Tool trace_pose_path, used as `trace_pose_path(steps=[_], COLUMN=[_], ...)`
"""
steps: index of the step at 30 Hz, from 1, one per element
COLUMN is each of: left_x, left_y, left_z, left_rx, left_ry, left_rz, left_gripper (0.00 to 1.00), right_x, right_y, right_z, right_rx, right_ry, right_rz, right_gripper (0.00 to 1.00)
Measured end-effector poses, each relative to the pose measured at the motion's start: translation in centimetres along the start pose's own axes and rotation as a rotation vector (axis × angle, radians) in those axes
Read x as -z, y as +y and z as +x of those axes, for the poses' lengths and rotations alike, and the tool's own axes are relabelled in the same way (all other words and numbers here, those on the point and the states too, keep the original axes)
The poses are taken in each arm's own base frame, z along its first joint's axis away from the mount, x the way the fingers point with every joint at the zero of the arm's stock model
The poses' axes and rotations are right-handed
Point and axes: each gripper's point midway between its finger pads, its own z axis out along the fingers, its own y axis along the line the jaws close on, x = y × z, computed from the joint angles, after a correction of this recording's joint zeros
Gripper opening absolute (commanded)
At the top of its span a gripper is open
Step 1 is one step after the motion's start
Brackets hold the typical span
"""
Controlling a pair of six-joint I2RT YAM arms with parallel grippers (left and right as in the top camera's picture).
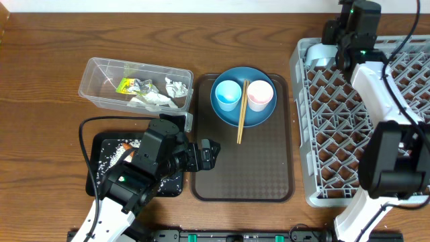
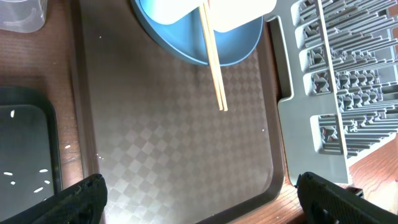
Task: Sort waste into correct bins and load items into the dishwasher rack
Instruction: 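Raise the right gripper up and away from the rack, then move the right gripper left over the chopsticks on the blue bowl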
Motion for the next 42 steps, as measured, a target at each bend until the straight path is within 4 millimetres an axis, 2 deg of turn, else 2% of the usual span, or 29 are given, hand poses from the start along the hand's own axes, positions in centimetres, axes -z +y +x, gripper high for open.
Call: trace_pose_path(steps=[5, 7, 12, 15, 17, 21, 24, 27, 30, 34, 36, 39, 42], left_x=[0.0, 0.0, 0.0, 0.0, 0.0, 0.0, 0.0, 0.0, 0.0, 0.0, 0.0, 0.0, 0.0], left_y=[0.0, 0.0, 0.0, 0.0, 0.0, 0.0, 0.0, 0.0, 0.0, 0.0, 0.0, 0.0, 0.0], left_z=[0.0, 0.0, 0.0, 0.0, 0.0, 0.0, 0.0, 0.0, 0.0, 0.0, 0.0, 0.0, 0.0], left_rx=[0.000, 0.000, 0.000, 0.000, 0.000, 0.000, 0.000, 0.000, 0.000, 0.000, 0.000, 0.000, 0.000], left_ry=[0.000, 0.000, -0.001, 0.000, 0.000, 0.000, 0.000, 0.000, 0.000, 0.001, 0.000, 0.000, 0.000], left_rz=[0.000, 0.001, 0.000, 0.001, 0.000, 0.000, 0.000, 0.000, 0.001, 0.000, 0.001, 0.000, 0.000], left_gripper=[1.00, 1.00, 1.00, 1.00, 1.00, 1.00, 1.00, 1.00, 1.00, 1.00, 1.00, 1.00, 1.00], right_x=[-2.6, -2.9, -2.6, -2.0, -1.5, -0.8, 0.3, 2.0, 4.9, 9.2, 11.3, 13.3, 15.3], right_y=[0.0, 0.0, 0.0, 0.0, 0.0, 0.0, -0.1, -0.1, -0.1, -0.2, -0.3, -0.1, 1.4], right_z=[3.8, 4.8, 6.9, 7.5, 8.7, 8.9, 8.7, 7.5, 5.6, 4.3, 4.7, 5.7, 6.9], right_rx=[0.002, 0.003, 0.005, 0.006, 0.008, 0.008, 0.009, 0.009, 0.008, 0.007, -0.003, -0.035, -0.081], right_ry=[0.079, 0.106, 0.197, 0.245, 0.299, 0.326, 0.342, 0.340, 0.328, 0.349, 0.392, 0.455, 0.530], right_rz=[0.002, 0.002, -0.002, -0.003, -0.001, -0.001, -0.001, -0.001, -0.001, -0.001, 0.003, -0.005, -0.083], right_gripper=[0.01, 0.01, 0.01, 0.01, 0.01, 0.01, 0.01, 0.01, 0.01, 0.01, 0.01, 0.08, 0.14])
